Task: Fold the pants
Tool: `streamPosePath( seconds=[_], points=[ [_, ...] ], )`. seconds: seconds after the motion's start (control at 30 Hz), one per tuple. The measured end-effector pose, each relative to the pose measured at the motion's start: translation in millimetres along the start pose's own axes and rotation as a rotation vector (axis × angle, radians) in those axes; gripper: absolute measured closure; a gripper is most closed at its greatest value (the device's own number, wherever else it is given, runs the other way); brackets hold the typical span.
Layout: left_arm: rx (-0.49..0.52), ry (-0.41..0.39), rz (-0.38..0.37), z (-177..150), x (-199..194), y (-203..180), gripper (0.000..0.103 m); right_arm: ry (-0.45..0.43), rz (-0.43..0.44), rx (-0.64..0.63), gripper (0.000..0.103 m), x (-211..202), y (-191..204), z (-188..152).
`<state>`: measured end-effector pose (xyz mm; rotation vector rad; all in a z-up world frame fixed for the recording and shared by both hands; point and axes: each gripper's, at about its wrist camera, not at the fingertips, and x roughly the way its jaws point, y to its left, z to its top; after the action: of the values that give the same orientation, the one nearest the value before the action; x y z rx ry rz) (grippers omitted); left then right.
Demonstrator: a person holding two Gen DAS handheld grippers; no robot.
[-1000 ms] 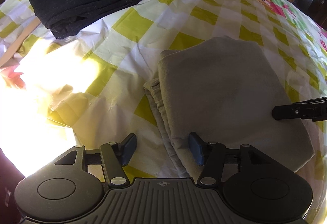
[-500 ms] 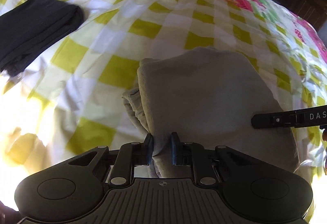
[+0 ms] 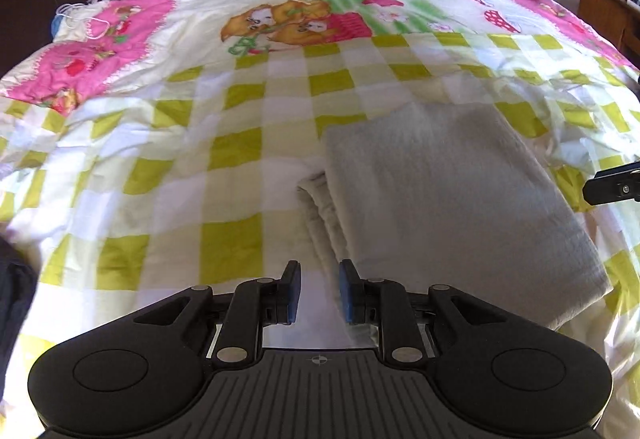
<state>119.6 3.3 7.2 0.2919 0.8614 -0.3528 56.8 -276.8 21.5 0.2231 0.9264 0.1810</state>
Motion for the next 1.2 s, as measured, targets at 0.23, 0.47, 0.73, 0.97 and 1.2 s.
streamPosePath(
  seconds=[0.23, 0.47, 0.73, 0.97, 1.2],
  points=[
    [-0.141, -0.054, 0.016, 38.8, 12.2, -8.3, 0.081, -0.061, 0.105, -0.137, 0.056, 48.8, 32.0, 40.9],
    [-0.204, -0.009, 0.068, -4.1, -6.1, -22.2, 0.08, -0.058, 0.231, -0.434, 0.048, 87.5, 85.9, 76.2],
    [-0.315, 0.058, 0.079, -21.8, 1.4, -24.0, 0.077, 0.193, 0.305, -0.531, 0.063, 164.7, 109.9, 102.6],
    [-0.353, -0.006, 0.069, -27.0, -21.8, -18.5, 0.092, 0.144, 0.404, -0.536, 0.082, 113.3, 122.9, 115.7],
    [-0.384, 0.02, 0.116, -44.2, -8.0, -13.1, 0.092, 0.156, 0.397, -0.514, 0.082, 173.9, 160.7, 95.7]
  ],
)
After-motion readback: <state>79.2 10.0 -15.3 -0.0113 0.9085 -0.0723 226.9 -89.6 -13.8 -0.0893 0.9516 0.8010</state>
